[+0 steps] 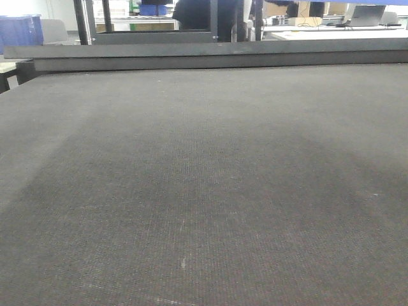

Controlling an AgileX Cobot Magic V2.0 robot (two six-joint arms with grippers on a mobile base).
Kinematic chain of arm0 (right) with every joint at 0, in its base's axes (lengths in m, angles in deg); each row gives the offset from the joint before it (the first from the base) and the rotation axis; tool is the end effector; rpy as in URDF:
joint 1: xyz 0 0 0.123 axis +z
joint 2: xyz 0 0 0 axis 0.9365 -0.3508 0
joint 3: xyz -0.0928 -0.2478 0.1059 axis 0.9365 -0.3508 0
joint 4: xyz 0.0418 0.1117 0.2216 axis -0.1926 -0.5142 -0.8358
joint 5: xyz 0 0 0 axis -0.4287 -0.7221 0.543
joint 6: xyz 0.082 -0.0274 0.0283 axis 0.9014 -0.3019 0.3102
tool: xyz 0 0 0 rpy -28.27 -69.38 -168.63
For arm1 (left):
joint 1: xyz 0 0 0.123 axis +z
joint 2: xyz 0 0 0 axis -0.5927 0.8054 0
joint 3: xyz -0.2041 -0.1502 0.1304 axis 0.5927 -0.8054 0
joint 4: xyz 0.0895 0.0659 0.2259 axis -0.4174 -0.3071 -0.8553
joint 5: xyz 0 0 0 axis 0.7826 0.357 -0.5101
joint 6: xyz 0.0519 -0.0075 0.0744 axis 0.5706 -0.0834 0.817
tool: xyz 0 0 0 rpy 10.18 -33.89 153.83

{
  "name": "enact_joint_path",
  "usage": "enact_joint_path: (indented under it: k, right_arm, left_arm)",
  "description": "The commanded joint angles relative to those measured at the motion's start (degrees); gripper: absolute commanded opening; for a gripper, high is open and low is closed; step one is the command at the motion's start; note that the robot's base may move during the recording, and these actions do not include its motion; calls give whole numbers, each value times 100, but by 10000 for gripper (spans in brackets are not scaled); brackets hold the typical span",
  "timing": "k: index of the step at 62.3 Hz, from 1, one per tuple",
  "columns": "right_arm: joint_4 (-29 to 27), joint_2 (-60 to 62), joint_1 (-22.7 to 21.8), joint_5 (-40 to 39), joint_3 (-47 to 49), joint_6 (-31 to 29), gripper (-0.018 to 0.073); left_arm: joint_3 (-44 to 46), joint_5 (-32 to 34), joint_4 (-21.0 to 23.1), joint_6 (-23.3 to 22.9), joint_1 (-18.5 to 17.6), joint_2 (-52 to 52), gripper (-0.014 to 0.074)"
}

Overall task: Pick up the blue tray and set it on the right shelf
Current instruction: 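Hold the tray with both grippers while the base drives away from the table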

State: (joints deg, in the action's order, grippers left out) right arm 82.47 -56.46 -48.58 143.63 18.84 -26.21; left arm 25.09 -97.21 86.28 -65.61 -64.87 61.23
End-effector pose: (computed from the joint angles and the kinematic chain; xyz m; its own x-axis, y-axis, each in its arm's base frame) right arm 0.2148 0.0804 0.4344 -0.7952 0.0341 -0.6054 -0.1012 0.9770 0.1879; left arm 0.2354 -0.1390 0.4552 -0.8171 0.0560 -0.5738 0.2713 0.9155 -0.2970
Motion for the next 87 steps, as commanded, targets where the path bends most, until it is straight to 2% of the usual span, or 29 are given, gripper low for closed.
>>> enact_joint_path:
  k: [1, 87]
  right_arm:
    - [32, 153, -16, -333, 145, -122, 67]
    - [32, 137, -16, -333, 145, -122, 67]
  left_arm:
    - [133, -381, 179, 66, -29, -193, -48]
    - [133, -381, 179, 66, -29, -193, -48]
